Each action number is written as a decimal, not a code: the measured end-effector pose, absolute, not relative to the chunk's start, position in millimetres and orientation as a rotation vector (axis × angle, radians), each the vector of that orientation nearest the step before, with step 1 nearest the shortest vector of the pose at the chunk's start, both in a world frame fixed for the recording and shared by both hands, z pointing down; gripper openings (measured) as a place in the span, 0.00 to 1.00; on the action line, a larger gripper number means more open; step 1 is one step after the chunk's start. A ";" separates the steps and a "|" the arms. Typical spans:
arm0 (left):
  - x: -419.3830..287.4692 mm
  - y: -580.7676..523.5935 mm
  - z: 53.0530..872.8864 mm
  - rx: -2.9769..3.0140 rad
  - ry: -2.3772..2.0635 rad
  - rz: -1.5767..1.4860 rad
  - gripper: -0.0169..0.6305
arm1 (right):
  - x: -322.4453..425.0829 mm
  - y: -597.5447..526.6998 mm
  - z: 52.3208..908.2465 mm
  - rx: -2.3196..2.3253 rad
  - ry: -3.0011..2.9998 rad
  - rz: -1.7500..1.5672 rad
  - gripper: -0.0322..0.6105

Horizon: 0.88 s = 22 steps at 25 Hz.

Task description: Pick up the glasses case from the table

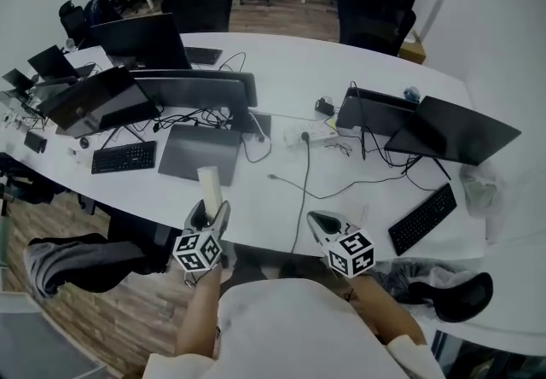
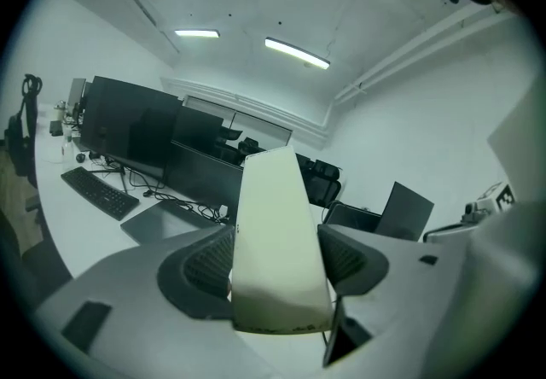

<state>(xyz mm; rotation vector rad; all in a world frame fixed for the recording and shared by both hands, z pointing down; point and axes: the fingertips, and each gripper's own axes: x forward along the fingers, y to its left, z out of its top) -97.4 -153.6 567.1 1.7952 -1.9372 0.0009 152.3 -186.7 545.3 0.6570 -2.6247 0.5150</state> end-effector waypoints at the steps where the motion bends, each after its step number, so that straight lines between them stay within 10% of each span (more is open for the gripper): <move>1: -97.2 -147.2 563.0 1.792 -1.947 -0.007 0.49 | 152.4 -184.6 544.1 0.648 -2.632 0.515 0.05; 22: -151.8 -95.5 464.8 1.999 -1.914 -0.124 0.49 | 105.9 -180.9 477.1 0.772 -2.746 0.438 0.05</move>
